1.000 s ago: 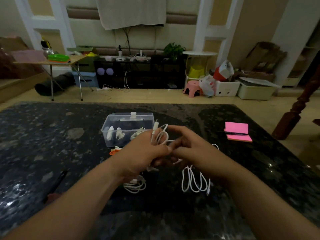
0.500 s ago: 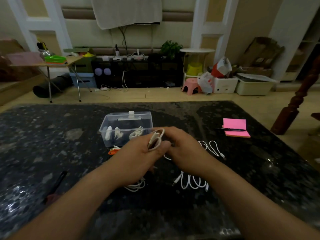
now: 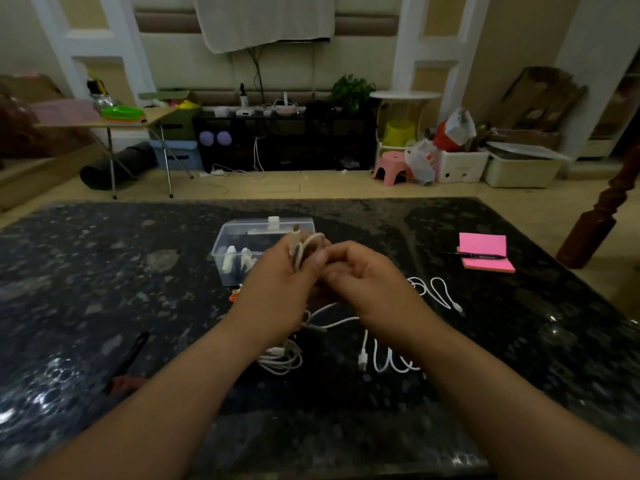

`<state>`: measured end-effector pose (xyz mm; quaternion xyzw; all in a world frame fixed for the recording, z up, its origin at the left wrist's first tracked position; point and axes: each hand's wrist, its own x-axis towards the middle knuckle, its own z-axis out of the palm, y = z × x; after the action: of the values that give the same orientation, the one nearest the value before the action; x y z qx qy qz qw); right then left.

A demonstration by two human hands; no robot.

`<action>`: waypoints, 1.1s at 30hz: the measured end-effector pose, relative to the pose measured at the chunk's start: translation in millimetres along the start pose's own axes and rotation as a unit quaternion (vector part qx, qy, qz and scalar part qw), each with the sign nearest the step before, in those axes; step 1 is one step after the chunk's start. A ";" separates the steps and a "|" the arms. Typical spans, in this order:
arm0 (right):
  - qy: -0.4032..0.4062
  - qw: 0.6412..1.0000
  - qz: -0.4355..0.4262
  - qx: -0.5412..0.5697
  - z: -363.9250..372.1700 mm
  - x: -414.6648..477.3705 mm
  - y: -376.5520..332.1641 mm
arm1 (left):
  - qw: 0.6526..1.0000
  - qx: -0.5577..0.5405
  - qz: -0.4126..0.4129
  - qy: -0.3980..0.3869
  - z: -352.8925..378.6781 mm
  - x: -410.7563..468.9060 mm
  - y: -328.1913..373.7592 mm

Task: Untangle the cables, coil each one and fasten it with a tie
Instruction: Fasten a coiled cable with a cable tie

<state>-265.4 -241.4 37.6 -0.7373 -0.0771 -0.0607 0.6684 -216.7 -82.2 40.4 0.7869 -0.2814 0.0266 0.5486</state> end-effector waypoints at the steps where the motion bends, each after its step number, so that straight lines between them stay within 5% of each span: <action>1: 0.012 0.998 0.023 0.052 0.4 -0.5 -4.6 | 1.000 -0.010 -0.012 0.020 -2.4 1.5 -1.0; 4: 0.043 0.995 0.056 0.068 -4.3 -0.7 -6.1 | 0.983 -0.151 -0.097 0.049 -10.0 6.7 -1.6; 6: 0.024 0.994 0.055 -0.097 -10.8 -0.5 7.0 | 0.954 -0.264 -0.127 0.058 -13.4 8.3 0.1; 10: -0.005 0.901 0.002 -0.434 -5.7 -3.0 30.8 | 0.913 -0.379 -0.143 0.047 -18.7 8.6 1.2; 16: 0.060 0.898 0.020 -0.434 -5.1 9.0 37.2 | 0.886 -0.434 -0.159 -0.041 -31.4 9.9 -4.9; 18: 0.065 0.908 0.037 -0.413 -8.1 12.1 32.8 | 0.908 -0.386 -0.158 -0.049 -34.5 7.8 -6.7; 21: 0.070 0.933 0.045 -0.351 -10.1 12.6 19.6 | 0.983 -0.111 -0.110 -0.094 -38.0 3.3 -16.2; 23: 0.066 0.935 0.035 -0.348 -8.9 10.7 9.2 | 0.985 0.022 -0.091 -0.146 -35.1 -0.3 -21.5; 29: -0.001 0.980 0.058 -0.191 1.1 5.4 -11.0 | 0.977 0.022 -0.054 -0.203 -26.9 -3.6 -23.3; 33: 0.004 0.981 0.011 -0.193 3.9 9.3 -14.0 | 0.985 0.077 -0.054 -0.142 -30.6 -5.1 -29.0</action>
<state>-259.1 -235.9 52.6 -0.8532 -0.0529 -0.0696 0.5142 -199.1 -46.2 26.2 0.8368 -0.3104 -0.0937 0.4412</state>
